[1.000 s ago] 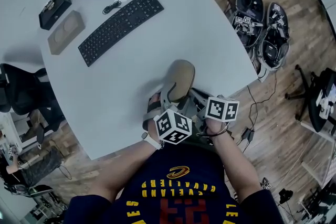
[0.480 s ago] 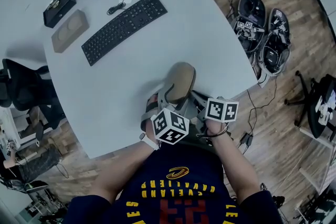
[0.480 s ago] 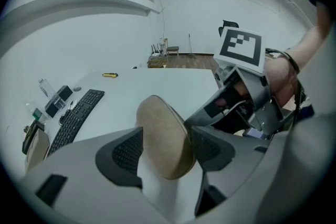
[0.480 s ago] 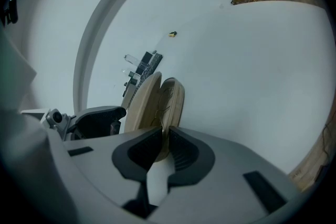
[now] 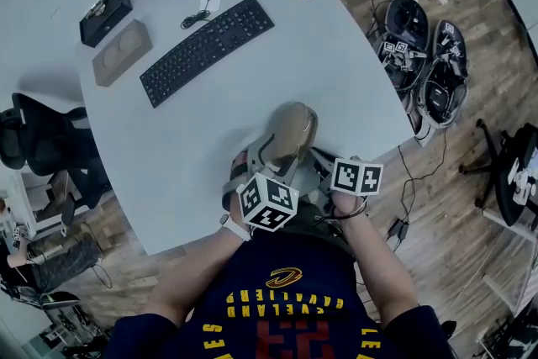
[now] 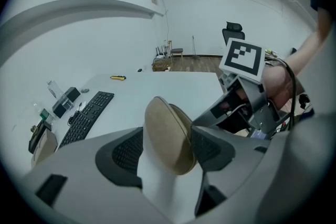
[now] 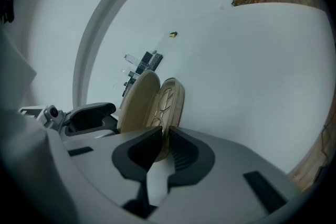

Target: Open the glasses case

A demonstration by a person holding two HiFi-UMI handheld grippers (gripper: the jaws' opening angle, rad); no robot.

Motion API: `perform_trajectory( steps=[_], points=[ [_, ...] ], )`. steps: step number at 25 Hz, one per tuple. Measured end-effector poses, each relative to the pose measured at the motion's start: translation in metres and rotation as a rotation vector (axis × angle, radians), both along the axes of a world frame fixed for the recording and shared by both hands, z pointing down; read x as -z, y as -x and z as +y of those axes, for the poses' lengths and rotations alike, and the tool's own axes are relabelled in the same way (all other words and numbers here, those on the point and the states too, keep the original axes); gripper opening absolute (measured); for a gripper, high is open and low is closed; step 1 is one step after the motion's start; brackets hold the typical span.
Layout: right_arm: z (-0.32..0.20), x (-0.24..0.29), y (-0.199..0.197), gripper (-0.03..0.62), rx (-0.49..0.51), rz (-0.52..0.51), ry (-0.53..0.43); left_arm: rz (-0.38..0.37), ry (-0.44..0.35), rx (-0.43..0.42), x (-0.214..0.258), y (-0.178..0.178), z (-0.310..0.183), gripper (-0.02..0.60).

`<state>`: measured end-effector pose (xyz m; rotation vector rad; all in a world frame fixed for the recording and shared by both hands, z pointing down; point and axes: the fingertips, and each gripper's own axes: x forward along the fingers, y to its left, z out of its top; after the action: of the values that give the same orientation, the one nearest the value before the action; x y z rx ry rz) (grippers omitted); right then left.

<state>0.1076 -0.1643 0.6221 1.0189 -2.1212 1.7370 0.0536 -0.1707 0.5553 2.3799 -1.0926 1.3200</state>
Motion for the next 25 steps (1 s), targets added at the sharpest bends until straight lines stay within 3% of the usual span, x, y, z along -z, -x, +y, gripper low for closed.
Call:
perform_trajectory(
  steps=[8, 17, 25],
  points=[
    [0.000, 0.001, 0.000, 0.054, -0.024, 0.024, -0.005, 0.023, -0.001, -0.009, 0.008, 0.013, -0.005, 0.293],
    [-0.002, 0.001, -0.002, 0.054, -0.034, 0.045, -0.009, 0.042, -0.037, 0.048, 0.016, 0.046, -0.018, 0.293],
    [-0.001, 0.002, -0.003, 0.054, -0.058, 0.049, -0.011, 0.143, 0.050, 0.169, 0.003, 0.080, -0.027, 0.279]
  ],
)
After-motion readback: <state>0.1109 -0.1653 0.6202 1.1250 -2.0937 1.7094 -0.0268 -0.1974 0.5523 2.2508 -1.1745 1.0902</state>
